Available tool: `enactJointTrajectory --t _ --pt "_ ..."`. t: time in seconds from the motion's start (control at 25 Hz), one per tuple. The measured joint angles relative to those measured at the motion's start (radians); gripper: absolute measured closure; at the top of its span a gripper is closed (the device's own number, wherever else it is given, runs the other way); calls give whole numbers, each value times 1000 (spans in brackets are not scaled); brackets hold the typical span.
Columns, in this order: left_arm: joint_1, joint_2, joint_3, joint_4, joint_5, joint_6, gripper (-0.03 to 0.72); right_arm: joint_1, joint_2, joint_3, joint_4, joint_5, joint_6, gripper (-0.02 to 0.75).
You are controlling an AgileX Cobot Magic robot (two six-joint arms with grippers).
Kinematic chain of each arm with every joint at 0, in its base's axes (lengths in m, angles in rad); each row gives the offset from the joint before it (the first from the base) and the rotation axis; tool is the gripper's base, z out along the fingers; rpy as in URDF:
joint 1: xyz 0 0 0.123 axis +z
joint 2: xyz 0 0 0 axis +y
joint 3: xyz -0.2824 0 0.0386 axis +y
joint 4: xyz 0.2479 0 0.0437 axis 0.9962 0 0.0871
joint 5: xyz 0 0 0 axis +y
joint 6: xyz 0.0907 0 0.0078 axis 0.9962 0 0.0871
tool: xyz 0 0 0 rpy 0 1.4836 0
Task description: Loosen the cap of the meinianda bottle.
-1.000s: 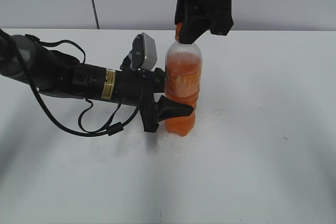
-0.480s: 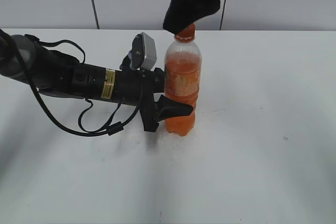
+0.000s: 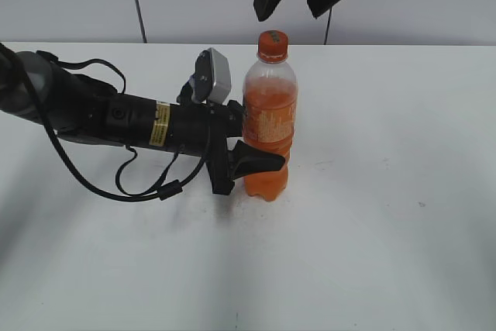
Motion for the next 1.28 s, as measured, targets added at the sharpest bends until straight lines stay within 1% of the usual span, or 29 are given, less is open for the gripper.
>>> enactJointTrajectory --t 0.16,0.44,0.56,0.64,0.68,0.8,0.88,0.96,1.04,1.16,1.2,1.28 --pt "0 0 0 0 0 0 291 0 32 0 0 0 5 252" --pt "0 0 0 0 0 0 291 0 84 0 32 -10 5 261" --pt "0 0 0 0 0 -1 291 0 91 0 32 -15 5 332" --pt "0 0 0 0 0 -1 291 0 91 0 31 -15 0 431" --pt "0 0 0 0 0 -1 291 0 91 0 31 -15 -9 463" --pt "0 0 0 -1 0 -1 291 0 91 0 31 -15 -91 463" --pt "0 0 0 -1 0 -1 291 0 91 0 31 -15 -227 463" --pt "0 0 0 0 0 -1 291 0 91 0 34 -14 -436 463" --pt "0 0 0 0 0 -1 291 0 91 0 34 -12 -743 463" --pt "0 0 0 1 0 0 291 0 91 0 33 -7 -1129 463" --pt "0 0 0 1 0 1 291 0 91 0 33 -7 -1207 463" --pt "0 0 0 2 0 2 291 0 91 0 35 -3 -1274 463"
